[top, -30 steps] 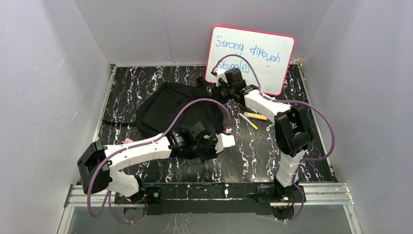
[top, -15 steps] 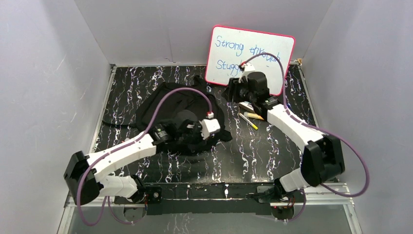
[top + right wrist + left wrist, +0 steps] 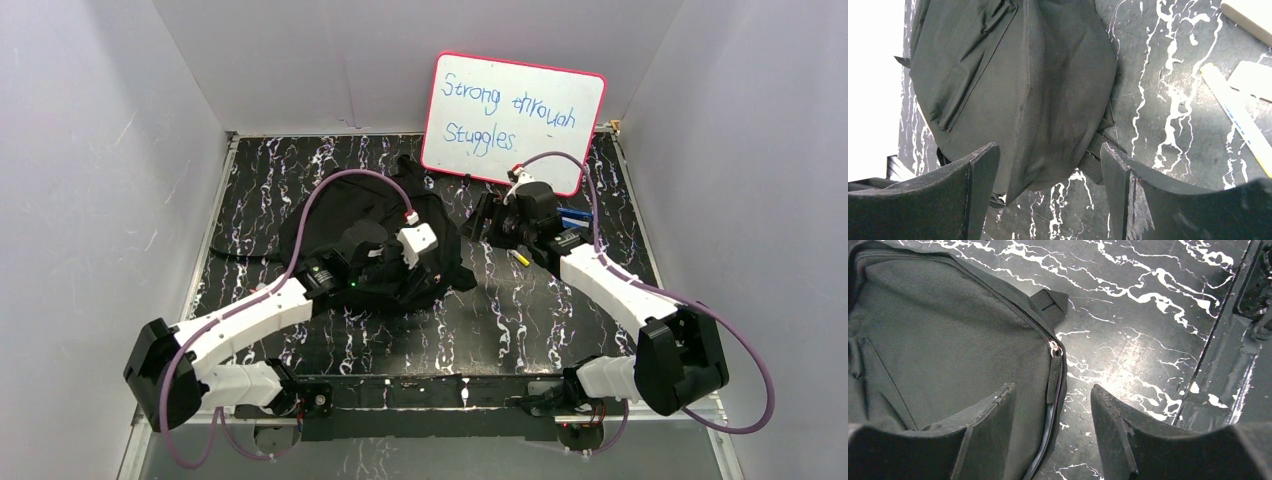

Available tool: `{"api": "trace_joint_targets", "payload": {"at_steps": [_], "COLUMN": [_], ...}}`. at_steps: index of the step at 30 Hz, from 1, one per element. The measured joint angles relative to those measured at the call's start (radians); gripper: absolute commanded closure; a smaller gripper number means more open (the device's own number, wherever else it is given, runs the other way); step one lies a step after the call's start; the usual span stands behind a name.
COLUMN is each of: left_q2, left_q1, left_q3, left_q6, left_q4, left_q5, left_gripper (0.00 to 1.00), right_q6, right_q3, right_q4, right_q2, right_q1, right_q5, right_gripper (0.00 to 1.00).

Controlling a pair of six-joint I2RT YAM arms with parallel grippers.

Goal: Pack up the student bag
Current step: Zip the student bag at the center of the board.

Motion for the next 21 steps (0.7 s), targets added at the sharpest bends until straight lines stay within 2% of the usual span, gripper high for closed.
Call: {"api": "trace_joint_targets", "payload": {"at_steps": [3,10,21], "left_q2": [0.044,0.143,0.230], "left_q1": [0.006,0.033,0.140], "left_q3": [0.003,0.027,0.076], "left_q6": [0.013,0.105,0.231], "left_q4": [0.006,-0.024,-0.059], "left_q5": [0.006,0.091,0.358], "left_gripper": [0.53,0.53,0.60], "right_q6": [0.023,0.082,0.128], "right_q3": [-0.018,-0.024,-0.045], "right_q4": [-0.003,-0.003,0.036], "right_q2": [-0.016,-0.026,0.006], "right_q1": [0.000,0.000,0.000], "right_q5": [-0.015,-0.086,-0.179], "right_gripper": [0.19,0.22,0.25]}}
